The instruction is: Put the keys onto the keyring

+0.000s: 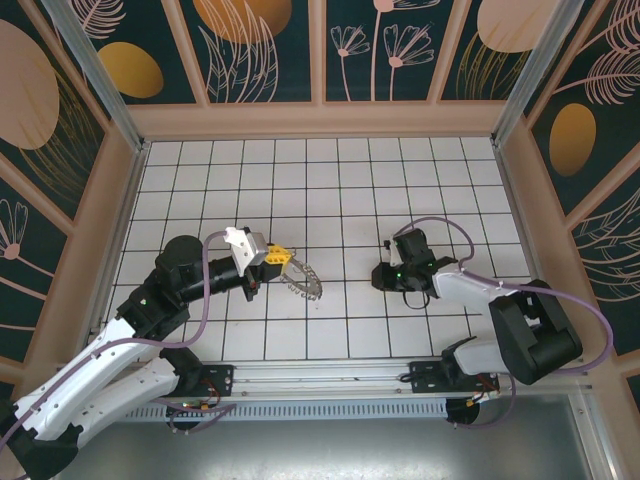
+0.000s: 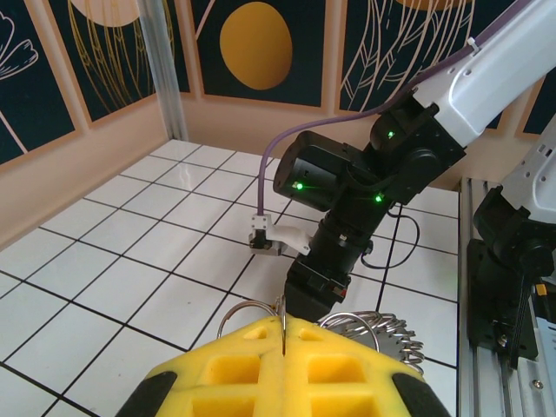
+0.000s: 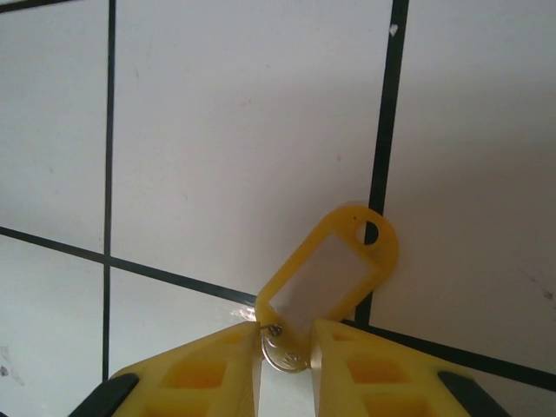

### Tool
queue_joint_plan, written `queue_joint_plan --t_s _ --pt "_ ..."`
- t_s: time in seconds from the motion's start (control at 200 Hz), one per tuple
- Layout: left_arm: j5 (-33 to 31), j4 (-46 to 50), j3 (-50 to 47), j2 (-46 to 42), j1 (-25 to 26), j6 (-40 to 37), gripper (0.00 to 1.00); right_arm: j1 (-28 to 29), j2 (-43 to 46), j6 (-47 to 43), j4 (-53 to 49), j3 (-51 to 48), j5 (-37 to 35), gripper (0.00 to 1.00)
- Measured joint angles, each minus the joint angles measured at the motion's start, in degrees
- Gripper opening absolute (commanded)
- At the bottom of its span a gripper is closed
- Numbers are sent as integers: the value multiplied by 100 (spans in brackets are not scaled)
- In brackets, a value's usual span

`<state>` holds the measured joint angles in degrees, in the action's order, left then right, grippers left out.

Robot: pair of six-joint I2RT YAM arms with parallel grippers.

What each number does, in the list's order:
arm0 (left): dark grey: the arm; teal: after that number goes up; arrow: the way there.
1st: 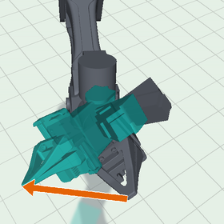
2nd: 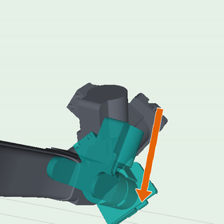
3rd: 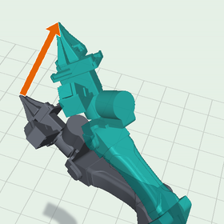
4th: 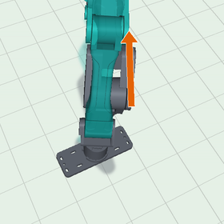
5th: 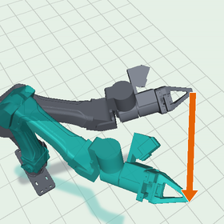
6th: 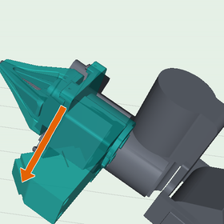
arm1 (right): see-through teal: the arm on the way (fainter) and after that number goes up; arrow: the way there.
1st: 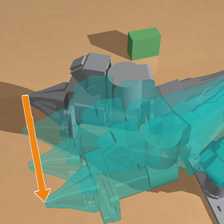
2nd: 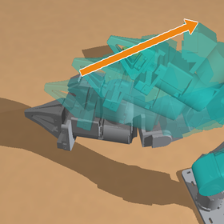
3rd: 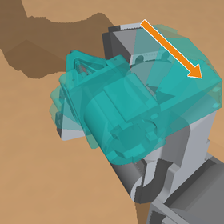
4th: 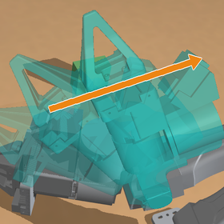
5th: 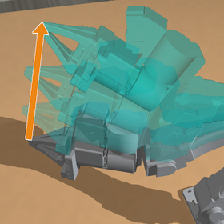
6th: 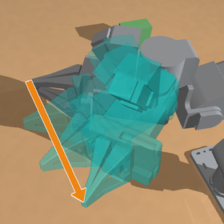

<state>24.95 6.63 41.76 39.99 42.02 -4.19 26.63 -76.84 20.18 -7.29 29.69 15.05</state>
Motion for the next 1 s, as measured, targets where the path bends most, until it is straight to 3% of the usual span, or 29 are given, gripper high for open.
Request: queue_joint_plan --t_s 1.001 --pt "2 4 2 -68 0 -2 0 188 -245 -186 -240 304 -188 21"
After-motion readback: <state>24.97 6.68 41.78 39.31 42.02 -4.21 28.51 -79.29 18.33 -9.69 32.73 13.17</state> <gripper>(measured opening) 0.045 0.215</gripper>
